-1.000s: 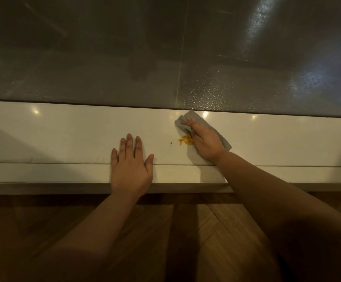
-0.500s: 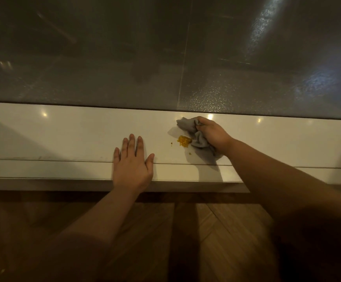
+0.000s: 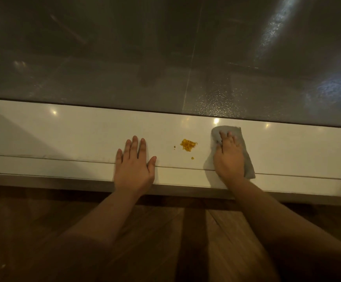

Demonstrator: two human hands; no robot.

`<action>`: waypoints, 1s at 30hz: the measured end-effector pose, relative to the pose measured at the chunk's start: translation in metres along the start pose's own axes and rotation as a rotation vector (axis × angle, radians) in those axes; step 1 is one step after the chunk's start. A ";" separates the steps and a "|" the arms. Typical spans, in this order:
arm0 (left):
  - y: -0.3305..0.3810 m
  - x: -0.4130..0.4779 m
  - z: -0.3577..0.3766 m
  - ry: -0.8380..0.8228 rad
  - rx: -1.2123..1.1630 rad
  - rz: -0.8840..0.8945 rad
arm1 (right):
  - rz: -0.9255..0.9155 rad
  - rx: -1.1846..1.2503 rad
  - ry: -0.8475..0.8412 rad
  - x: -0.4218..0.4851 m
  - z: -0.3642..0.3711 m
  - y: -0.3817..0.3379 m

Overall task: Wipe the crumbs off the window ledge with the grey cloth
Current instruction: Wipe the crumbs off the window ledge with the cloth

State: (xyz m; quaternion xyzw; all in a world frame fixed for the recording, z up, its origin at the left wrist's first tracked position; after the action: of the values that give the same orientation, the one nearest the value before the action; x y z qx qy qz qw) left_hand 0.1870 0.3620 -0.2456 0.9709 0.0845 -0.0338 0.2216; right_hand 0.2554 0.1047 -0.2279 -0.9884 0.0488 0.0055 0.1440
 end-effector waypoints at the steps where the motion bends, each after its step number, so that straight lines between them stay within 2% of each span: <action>1: 0.000 0.000 0.000 -0.003 0.003 0.000 | 0.041 -0.003 -0.004 -0.001 0.002 -0.002; 5: -0.001 0.001 0.001 0.007 0.005 0.001 | 0.153 -0.032 0.004 -0.007 0.012 -0.017; 11: -0.001 0.001 0.002 0.013 0.001 0.001 | 0.276 0.076 0.076 -0.015 0.022 -0.052; 16: -0.001 0.001 0.002 0.012 0.013 -0.009 | 0.463 0.591 0.310 -0.030 0.014 -0.061; 19: 0.000 0.000 0.000 0.009 0.006 -0.004 | 0.484 0.917 0.318 -0.032 0.017 -0.064; 21: 0.000 0.000 -0.001 0.010 -0.006 -0.003 | 0.607 1.238 0.361 -0.037 0.022 -0.059; 22: 0.000 0.000 -0.001 0.011 -0.013 -0.003 | 0.665 1.310 0.383 -0.041 0.022 -0.055; 24: -0.001 0.000 -0.001 0.010 -0.016 0.000 | 0.664 1.286 0.415 -0.044 0.010 -0.045; 27: -0.001 0.000 -0.001 0.014 -0.020 0.010 | 0.502 1.115 0.385 -0.037 -0.021 -0.019; 29: 0.000 0.000 -0.001 0.019 -0.023 0.014 | 0.335 0.913 0.293 -0.024 -0.037 0.003; 30: 0.000 0.000 -0.001 0.022 -0.023 0.015 | 0.238 0.726 0.244 -0.017 -0.045 0.009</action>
State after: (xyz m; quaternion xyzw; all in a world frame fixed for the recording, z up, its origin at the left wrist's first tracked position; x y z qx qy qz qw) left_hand 0.1869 0.3627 -0.2445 0.9692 0.0800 -0.0206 0.2319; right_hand 0.2374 0.0848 -0.1875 -0.8542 0.1785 -0.1129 0.4752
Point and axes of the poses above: each hand's wrist, its own x-axis towards the middle knuckle, its own z-axis out of the palm, y = z × x, the point moved 9 cm from there along x, towards the middle knuckle, and after that the axes turned 14 degrees about -x, right-handed, at the moved point
